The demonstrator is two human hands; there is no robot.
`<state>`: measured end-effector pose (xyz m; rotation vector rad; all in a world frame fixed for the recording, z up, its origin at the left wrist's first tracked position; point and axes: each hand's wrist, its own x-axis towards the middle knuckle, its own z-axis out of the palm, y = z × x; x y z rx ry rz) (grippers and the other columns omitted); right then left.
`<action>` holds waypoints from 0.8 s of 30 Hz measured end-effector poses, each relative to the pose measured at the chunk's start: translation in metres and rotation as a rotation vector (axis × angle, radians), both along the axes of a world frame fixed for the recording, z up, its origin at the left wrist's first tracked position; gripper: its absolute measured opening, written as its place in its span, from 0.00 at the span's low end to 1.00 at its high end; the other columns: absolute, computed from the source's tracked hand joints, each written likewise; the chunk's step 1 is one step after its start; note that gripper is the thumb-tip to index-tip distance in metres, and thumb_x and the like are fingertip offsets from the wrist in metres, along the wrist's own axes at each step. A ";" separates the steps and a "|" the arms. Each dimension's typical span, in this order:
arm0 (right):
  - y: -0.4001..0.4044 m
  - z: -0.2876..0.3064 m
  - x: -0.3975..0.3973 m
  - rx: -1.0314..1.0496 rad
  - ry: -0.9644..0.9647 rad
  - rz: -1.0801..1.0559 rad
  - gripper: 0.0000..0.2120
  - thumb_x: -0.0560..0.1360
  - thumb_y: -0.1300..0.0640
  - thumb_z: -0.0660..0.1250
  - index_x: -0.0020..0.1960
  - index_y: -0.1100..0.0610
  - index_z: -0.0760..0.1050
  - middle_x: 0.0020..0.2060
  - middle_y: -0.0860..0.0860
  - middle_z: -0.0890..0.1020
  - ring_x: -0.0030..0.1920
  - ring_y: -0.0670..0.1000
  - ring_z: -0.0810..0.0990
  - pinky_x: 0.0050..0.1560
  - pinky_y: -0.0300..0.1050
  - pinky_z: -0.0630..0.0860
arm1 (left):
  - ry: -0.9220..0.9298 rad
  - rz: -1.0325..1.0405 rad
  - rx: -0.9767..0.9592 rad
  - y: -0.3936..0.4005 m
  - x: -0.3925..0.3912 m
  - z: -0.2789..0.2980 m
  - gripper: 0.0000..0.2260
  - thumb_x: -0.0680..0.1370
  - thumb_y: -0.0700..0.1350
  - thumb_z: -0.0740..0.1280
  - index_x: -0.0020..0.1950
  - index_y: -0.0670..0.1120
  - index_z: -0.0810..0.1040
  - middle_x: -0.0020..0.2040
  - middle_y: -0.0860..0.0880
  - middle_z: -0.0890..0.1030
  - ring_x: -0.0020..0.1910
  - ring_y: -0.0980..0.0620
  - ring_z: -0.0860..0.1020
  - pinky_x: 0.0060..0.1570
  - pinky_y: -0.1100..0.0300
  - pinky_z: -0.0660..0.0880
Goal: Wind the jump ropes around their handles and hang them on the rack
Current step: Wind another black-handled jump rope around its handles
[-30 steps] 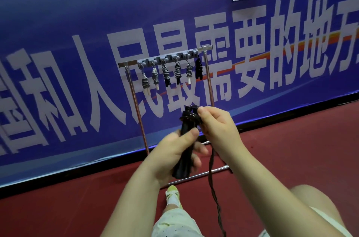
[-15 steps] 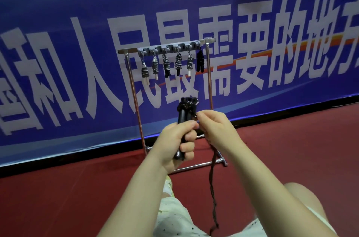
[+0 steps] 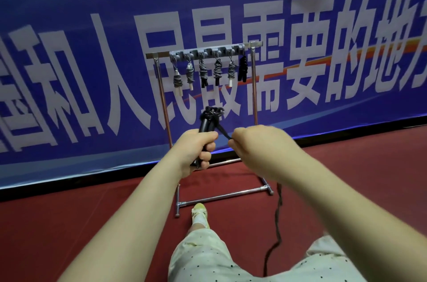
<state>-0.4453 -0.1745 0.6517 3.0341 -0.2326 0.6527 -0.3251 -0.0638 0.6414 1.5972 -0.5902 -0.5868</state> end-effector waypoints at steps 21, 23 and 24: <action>-0.051 0.051 0.038 1.204 0.453 0.802 0.14 0.69 0.40 0.71 0.34 0.50 0.80 0.29 0.47 0.76 0.30 0.47 0.71 0.31 0.38 0.66 | -0.312 -0.621 0.210 0.026 -0.038 0.033 0.09 0.74 0.46 0.62 0.44 0.41 0.69 0.27 0.53 0.67 0.23 0.55 0.63 0.24 0.64 0.65; -0.056 0.034 0.037 1.331 0.293 0.781 0.26 0.62 0.29 0.69 0.41 0.52 0.83 0.36 0.53 0.76 0.36 0.52 0.67 0.35 0.43 0.60 | -0.164 -0.561 0.081 0.024 -0.039 0.025 0.09 0.74 0.48 0.63 0.44 0.42 0.69 0.27 0.53 0.67 0.22 0.57 0.62 0.23 0.65 0.64; -0.058 0.026 0.036 1.387 0.262 0.807 0.32 0.60 0.25 0.67 0.45 0.53 0.83 0.38 0.54 0.75 0.36 0.52 0.66 0.33 0.44 0.57 | -0.079 -0.526 0.032 0.023 -0.040 0.022 0.09 0.73 0.48 0.64 0.44 0.43 0.70 0.27 0.53 0.66 0.21 0.58 0.62 0.22 0.66 0.64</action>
